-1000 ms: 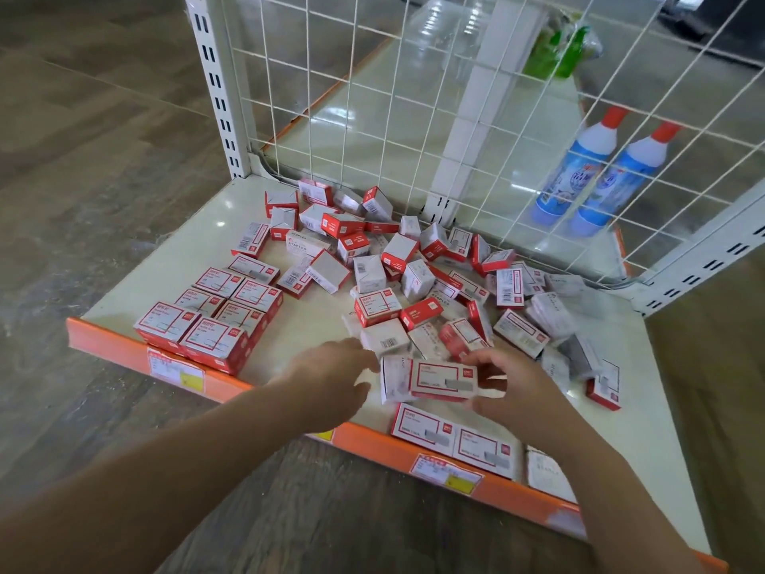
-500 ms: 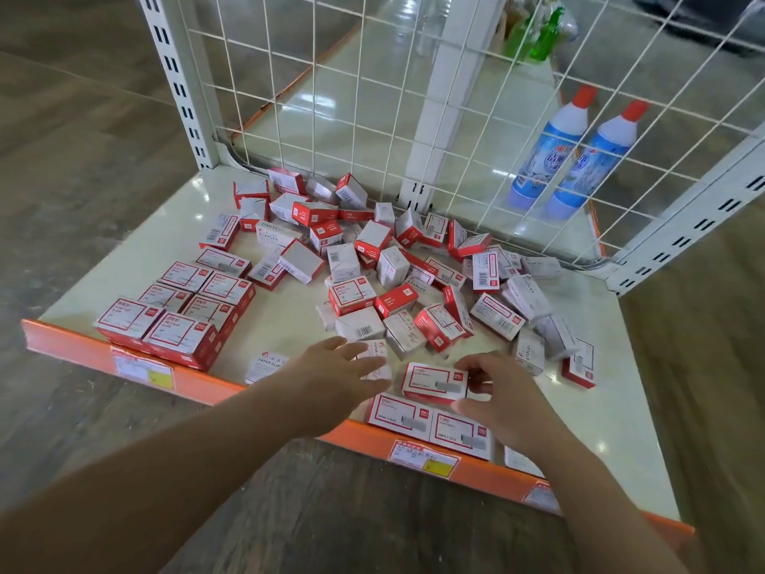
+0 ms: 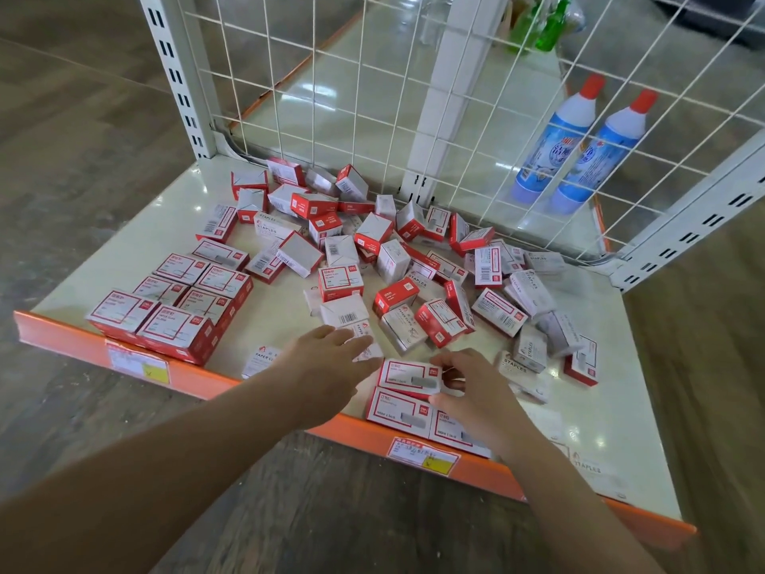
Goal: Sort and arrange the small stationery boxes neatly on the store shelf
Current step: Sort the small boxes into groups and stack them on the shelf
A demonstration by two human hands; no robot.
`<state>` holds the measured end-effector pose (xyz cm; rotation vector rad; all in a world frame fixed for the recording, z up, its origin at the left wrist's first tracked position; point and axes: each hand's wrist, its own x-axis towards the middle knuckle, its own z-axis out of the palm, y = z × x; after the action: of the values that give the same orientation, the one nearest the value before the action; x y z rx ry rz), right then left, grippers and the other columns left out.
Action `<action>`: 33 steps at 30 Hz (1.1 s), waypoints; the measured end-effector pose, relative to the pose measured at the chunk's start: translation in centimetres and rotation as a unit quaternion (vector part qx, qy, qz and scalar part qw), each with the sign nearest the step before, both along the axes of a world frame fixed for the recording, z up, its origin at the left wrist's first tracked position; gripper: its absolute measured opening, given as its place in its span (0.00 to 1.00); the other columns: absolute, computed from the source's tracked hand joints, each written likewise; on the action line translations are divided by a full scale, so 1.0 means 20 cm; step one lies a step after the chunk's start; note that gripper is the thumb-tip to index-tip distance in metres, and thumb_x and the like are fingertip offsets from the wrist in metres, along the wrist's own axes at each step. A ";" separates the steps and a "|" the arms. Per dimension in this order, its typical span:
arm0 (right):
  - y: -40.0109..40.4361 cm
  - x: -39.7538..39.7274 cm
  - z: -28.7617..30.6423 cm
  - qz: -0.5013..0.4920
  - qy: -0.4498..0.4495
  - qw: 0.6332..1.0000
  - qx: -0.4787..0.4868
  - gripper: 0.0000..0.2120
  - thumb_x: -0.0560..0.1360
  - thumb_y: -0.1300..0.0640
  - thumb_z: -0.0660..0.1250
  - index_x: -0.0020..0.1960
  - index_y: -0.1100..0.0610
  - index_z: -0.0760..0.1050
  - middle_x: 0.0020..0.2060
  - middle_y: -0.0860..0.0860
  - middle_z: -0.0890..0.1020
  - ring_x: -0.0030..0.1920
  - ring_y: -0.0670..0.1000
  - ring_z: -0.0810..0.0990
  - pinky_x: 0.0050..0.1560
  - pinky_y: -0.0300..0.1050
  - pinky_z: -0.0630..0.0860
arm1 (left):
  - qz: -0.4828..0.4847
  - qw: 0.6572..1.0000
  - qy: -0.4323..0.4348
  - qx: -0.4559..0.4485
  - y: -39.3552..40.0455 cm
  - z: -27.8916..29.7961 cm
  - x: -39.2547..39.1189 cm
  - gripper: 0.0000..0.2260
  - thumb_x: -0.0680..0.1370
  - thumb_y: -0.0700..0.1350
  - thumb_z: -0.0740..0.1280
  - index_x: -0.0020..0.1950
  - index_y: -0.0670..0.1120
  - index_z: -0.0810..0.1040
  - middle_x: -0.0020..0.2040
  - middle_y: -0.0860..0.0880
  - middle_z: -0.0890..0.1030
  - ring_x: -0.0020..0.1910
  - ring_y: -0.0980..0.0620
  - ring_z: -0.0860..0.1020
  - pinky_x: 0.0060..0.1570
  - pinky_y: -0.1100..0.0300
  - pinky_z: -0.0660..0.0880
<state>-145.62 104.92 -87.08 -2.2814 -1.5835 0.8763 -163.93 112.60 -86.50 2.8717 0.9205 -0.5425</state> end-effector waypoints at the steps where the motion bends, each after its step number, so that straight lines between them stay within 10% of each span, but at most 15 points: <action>1: 0.00 0.00 -0.01 -0.003 0.002 1.000 -0.005 0.17 0.73 0.58 0.67 0.60 0.48 0.70 0.57 0.44 0.72 0.49 0.41 0.72 0.34 0.27 0.68 | 0.001 1.000 -0.006 -0.001 0.00 0.00 0.00 0.25 0.81 0.50 0.57 0.76 0.53 0.51 0.77 0.47 0.52 0.75 0.44 0.54 0.72 0.49 0.53; 15: -0.01 0.00 -0.05 -0.001 0.004 1.000 -0.012 0.16 0.77 0.58 0.62 0.64 0.49 0.71 0.62 0.46 0.74 0.57 0.45 0.76 0.42 0.28 0.71 | -0.103 0.993 0.030 -0.042 -0.03 0.04 0.00 0.26 0.79 0.42 0.61 0.76 0.52 0.56 0.77 0.50 0.54 0.76 0.46 0.51 0.72 0.45 0.53; 33: 0.11 0.09 0.01 -0.177 0.073 0.977 0.095 0.13 0.74 0.47 0.66 0.56 0.51 0.72 0.49 0.45 0.76 0.49 0.46 0.74 0.49 0.41 0.69 | 0.066 0.996 -0.033 -0.045 -0.04 0.01 0.03 0.24 0.80 0.46 0.59 0.74 0.54 0.55 0.76 0.50 0.55 0.75 0.45 0.56 0.70 0.48 0.60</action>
<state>-143.79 107.07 -86.93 -2.2094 -1.0993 0.7445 -163.28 111.89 -86.20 2.7073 1.0379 -0.4603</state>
